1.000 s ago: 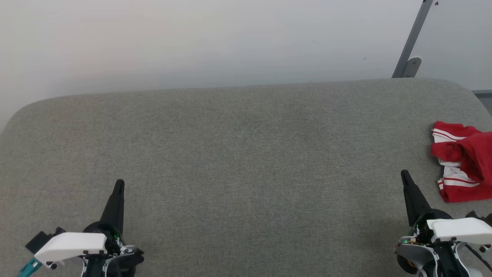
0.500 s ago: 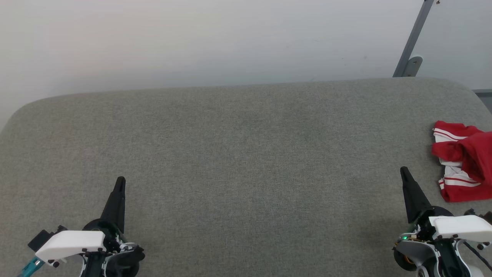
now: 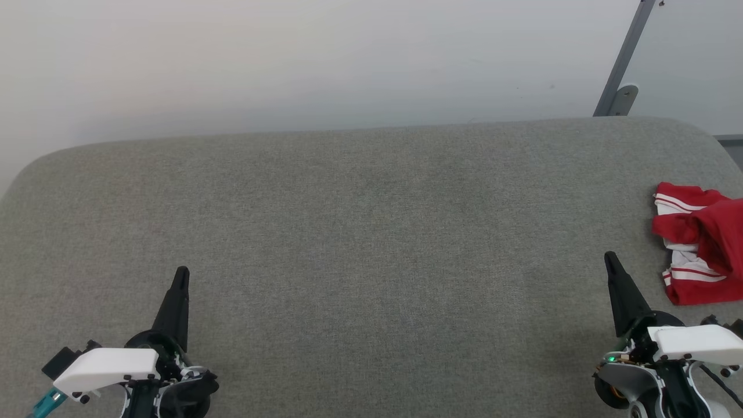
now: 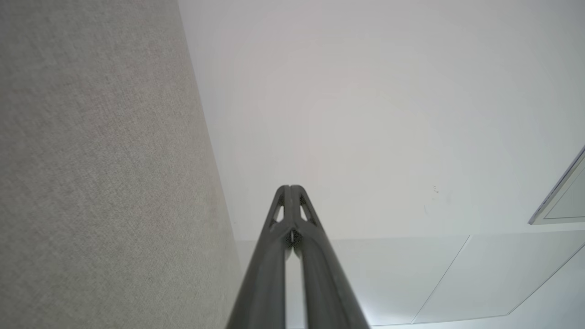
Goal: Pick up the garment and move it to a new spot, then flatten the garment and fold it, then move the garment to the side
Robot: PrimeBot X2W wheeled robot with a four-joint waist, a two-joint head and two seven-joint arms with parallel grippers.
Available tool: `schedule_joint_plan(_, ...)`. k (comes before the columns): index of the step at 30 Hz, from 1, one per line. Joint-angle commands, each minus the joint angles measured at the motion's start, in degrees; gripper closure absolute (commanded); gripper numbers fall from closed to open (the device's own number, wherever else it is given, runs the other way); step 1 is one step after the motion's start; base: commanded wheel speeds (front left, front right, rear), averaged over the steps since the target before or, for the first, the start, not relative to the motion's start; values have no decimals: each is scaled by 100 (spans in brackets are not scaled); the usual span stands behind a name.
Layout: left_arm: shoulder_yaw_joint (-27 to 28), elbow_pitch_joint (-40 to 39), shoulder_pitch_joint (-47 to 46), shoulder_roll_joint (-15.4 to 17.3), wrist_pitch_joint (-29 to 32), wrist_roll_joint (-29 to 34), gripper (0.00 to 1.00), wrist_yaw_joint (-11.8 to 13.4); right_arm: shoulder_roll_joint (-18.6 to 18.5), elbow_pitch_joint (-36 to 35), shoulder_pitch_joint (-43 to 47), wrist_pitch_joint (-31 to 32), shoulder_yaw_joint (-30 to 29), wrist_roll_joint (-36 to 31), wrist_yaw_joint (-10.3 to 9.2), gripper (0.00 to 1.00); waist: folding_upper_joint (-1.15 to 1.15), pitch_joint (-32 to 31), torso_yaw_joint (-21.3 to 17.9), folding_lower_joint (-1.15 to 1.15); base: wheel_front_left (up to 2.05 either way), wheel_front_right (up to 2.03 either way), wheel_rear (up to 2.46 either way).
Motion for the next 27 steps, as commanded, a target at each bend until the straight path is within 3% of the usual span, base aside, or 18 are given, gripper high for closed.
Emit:
schedule_joint_plan(1,12,0,-68,-3,21,3,100,-16,6,5,-26,6,-4,21,1,100,0,0,0,0,0,0,0)
schedule_joint_plan(27,21,1,-69,-8,22,15,100,-16,6,3,-26,5,-3,22,2,100,0,0,0,0,0,0,0)
